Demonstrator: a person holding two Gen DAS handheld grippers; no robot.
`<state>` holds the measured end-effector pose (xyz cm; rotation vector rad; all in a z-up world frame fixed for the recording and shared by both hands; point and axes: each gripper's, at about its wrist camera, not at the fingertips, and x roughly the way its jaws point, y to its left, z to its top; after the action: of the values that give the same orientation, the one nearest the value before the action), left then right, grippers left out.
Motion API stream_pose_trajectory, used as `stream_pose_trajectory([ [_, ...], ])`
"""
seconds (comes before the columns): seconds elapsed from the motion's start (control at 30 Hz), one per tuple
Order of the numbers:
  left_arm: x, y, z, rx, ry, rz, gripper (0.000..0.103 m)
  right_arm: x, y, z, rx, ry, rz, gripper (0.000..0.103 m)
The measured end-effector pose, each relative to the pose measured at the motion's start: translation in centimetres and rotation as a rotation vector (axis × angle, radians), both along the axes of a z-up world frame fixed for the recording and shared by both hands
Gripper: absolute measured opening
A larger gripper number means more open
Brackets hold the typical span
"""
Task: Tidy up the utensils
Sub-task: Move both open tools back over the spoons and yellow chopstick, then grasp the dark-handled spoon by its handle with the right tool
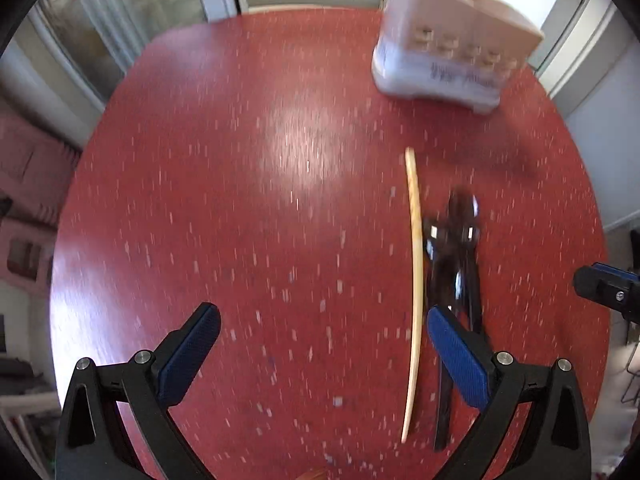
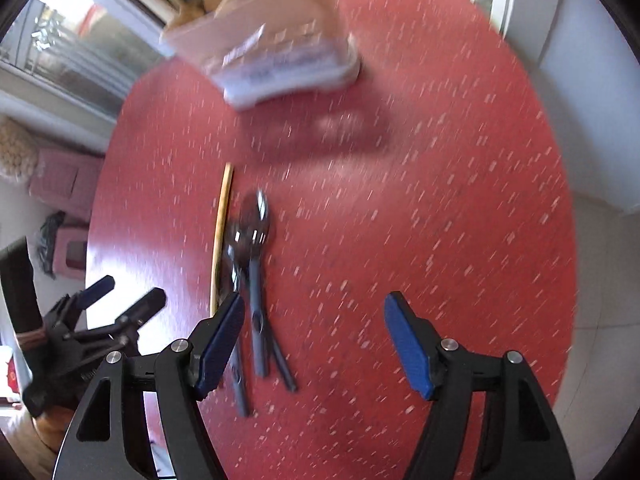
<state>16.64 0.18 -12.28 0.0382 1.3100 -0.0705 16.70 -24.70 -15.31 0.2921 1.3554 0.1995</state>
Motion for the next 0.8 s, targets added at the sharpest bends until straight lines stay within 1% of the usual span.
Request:
stream_pose_trajectory([
  [0.1,-1.1,0.3,-0.9,0.000,0.019,0.029,0.103,-0.5,1.0,-1.1,0.010,0.039,0.004,0.075],
  [0.23,-1.9,0.6,-2.0,-0.025,0.042,0.049,0.103,0.0,1.8,-2.2,0.022,0.076,-0.016,0.075],
  [0.3,-2.3,0.7,-2.5,-0.045,0.051,0.042,0.103,0.3,2.2,-2.6,0.023,0.088,-0.025,0.075],
  [0.43,-3.1,0.8,-3.2,-0.054,0.062,0.020,0.103,1.6,3.5,-3.5,-0.013,0.110,-0.016,0.075],
  [0.57,-3.2,0.6,-3.6,-0.057,0.067,0.012,0.103,2.6,4.8,-4.2,-0.058,0.111,0.001,0.075],
  [0.67,-3.2,0.3,-4.3,-0.047,0.074,0.007,0.103,3.0,5.7,-4.7,-0.086,0.120,0.008,0.075],
  [0.8,-3.3,0.1,-5.1,-0.057,0.081,0.007,0.103,3.6,6.5,-5.0,-0.101,0.124,0.015,0.073],
])
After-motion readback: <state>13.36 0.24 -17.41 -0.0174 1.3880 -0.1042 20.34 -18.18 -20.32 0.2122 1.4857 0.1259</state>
